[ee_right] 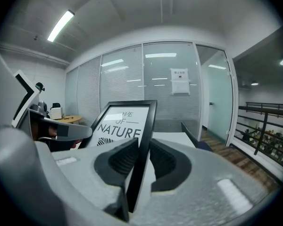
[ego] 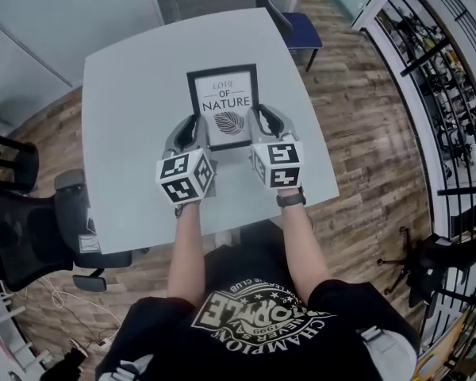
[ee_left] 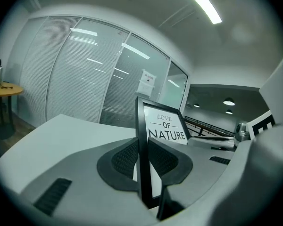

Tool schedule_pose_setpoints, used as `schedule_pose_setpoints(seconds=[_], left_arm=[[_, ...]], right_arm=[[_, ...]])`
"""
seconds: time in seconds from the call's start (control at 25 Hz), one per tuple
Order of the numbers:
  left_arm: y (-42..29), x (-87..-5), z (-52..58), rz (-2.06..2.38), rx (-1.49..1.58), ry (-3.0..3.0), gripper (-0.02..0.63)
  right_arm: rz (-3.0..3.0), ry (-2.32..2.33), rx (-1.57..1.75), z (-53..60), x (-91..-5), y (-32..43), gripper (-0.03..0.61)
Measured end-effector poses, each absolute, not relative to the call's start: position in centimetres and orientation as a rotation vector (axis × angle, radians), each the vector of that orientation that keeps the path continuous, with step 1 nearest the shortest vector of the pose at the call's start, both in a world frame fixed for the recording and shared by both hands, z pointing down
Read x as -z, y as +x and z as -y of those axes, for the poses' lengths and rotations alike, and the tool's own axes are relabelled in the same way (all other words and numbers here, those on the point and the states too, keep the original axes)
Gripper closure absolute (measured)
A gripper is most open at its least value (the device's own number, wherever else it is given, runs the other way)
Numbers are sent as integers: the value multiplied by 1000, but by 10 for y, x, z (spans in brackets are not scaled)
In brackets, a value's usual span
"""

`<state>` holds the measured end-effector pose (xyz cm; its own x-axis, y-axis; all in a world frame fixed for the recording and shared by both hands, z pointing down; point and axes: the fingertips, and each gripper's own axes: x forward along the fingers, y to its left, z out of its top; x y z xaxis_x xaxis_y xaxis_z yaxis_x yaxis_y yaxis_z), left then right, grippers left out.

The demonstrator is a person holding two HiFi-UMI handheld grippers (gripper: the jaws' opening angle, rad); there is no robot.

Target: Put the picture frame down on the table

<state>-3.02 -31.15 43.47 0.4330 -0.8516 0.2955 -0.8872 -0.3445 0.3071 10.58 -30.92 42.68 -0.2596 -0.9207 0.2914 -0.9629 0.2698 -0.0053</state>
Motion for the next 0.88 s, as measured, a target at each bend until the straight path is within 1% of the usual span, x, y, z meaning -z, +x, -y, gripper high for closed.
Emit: schedule_pose_setpoints(seconds=[0.48,0.88], left_arm=[[-33,-531,401,1490,-235,2086,548],[-37,-620,433,1452,-342,1949,548]], right_arm=[[2260,1596,-454,406,-524,103,505],[2163,1501,-615,440,-619,98,505]])
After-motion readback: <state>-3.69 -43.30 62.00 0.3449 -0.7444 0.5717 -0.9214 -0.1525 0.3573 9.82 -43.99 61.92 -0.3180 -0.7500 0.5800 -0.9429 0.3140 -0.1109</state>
